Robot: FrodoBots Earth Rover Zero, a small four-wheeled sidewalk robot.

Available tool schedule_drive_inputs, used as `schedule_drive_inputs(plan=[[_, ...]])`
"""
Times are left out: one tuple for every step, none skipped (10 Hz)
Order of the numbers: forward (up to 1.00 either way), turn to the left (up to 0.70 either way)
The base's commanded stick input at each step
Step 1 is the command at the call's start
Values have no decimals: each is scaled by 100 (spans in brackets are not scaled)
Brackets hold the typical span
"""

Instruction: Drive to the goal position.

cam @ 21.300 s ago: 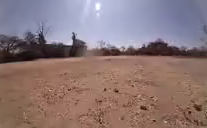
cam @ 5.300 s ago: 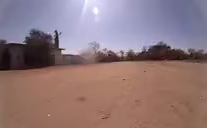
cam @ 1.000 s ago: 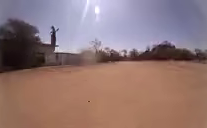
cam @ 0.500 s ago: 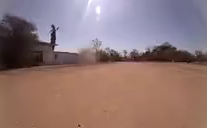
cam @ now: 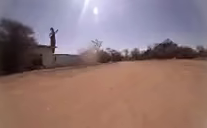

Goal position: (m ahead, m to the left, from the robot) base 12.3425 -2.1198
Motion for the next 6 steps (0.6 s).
schedule_drive_inputs(plan=[[100,0],[100,0],[100,-25],[100,-13],[100,-1],[100,0]])
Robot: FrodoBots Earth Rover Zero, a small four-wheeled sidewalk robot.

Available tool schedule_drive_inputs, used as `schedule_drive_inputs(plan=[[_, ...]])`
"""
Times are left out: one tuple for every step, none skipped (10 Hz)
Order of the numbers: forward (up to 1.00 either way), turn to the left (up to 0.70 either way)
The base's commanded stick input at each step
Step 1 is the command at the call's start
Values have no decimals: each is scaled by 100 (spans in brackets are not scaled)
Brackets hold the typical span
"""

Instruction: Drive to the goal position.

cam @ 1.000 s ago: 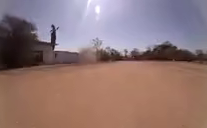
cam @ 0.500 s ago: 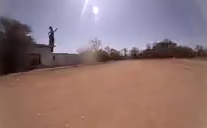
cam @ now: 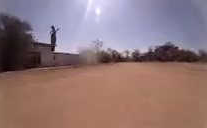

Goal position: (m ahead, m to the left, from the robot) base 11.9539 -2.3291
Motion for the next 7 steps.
schedule_drive_inputs(plan=[[100,0],[100,0],[100,0],[100,0],[100,0],[100,0],[100,0]])
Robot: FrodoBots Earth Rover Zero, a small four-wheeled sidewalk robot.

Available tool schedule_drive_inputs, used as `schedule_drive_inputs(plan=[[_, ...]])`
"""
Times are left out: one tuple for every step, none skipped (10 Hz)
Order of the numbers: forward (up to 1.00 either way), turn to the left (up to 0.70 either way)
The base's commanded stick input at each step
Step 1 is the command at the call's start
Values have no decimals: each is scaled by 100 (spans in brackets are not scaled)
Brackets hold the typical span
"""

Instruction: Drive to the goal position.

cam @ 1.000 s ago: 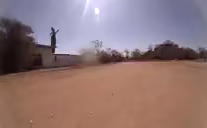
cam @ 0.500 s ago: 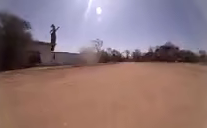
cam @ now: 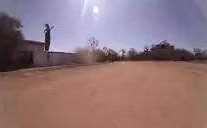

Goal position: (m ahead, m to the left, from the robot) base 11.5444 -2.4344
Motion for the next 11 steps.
schedule_drive_inputs(plan=[[100,0],[100,0],[100,0],[100,0],[100,0],[100,0],[100,0],[100,0],[100,0],[100,0],[100,0]])
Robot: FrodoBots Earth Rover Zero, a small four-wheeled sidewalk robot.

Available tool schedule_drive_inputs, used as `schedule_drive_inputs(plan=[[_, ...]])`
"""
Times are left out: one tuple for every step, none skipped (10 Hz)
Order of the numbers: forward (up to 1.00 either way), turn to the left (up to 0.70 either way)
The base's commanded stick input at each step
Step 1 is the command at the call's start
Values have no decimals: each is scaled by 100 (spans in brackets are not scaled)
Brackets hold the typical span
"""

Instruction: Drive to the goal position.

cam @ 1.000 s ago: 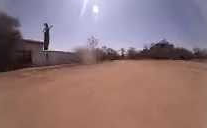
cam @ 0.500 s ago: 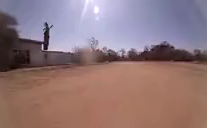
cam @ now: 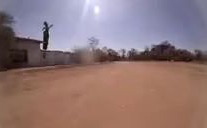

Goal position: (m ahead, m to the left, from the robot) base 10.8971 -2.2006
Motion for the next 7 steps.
schedule_drive_inputs(plan=[[100,0],[100,0],[100,0],[100,0],[100,0],[100,0],[100,0]])
